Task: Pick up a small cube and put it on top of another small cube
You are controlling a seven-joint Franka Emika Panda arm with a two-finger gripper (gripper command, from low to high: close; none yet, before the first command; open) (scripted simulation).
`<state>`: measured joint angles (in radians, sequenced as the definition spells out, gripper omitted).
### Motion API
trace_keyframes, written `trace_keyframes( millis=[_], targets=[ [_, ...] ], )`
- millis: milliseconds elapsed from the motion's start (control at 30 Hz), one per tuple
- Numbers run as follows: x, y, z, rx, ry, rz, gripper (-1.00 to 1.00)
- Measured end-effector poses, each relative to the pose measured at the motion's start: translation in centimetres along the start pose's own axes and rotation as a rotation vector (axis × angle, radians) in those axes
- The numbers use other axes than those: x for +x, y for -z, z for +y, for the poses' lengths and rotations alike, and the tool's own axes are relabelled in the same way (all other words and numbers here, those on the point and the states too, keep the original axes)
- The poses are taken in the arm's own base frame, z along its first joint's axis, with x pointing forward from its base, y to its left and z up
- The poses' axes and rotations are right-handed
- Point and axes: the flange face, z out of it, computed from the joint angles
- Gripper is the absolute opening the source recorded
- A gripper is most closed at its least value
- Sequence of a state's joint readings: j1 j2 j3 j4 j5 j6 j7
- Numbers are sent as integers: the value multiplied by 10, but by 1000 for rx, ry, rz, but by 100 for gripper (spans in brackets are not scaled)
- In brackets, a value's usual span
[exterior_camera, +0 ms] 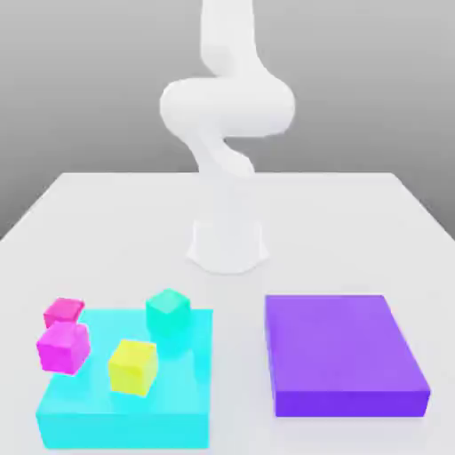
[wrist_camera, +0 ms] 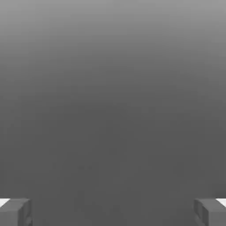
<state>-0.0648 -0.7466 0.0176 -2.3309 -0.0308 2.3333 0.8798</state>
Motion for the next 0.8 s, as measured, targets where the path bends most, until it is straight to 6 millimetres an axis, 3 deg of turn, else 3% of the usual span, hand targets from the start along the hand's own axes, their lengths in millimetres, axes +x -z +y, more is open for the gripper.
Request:
trace_keyframes(
  millis=[200,400,600,800],
  targets=[
    [19,-89,50,-192,-221,32,0],
    [34,-163,124,-360,-450,57,0],
    [36,-220,213,-509,-692,74,0],
    [22,-258,307,-636,-946,83,0]
  ],
)
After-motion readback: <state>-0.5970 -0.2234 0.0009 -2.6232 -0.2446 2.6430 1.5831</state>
